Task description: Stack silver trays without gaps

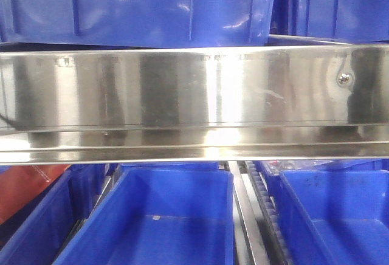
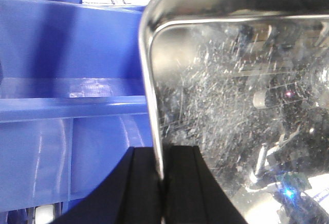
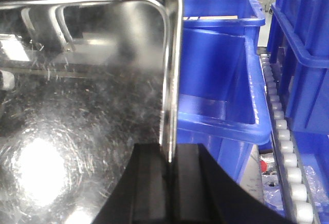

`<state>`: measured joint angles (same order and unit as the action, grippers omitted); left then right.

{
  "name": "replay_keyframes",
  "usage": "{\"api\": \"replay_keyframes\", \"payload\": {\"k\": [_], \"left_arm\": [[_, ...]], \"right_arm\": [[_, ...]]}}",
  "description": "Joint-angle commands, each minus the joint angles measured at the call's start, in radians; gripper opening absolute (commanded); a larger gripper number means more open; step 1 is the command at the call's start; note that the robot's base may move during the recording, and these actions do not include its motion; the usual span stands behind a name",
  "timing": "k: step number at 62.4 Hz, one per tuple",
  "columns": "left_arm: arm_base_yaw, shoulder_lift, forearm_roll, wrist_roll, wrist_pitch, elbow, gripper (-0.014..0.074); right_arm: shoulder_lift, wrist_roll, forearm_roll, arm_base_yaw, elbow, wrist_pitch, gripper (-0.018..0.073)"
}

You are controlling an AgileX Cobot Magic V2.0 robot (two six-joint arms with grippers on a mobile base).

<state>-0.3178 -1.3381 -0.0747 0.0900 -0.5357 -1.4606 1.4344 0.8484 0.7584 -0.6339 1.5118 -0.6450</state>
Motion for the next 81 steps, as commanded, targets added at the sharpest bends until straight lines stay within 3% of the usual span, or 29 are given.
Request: {"api": "replay_keyframes", "payload": {"k": [1,81], "left_arm": [[-0.004,0.013,0.005,-0.005,0.028,-0.009,-0.0008],[-0.004,0.013,0.007,-0.005,0.032,-0.009,-0.0008]], "right_arm": [[-0.010,-0.002,0.045,0.005,0.002,0.026,-0.0080],[-0.010,-0.002,0.045,0.005,0.002,0.126,-0.0080]]}}
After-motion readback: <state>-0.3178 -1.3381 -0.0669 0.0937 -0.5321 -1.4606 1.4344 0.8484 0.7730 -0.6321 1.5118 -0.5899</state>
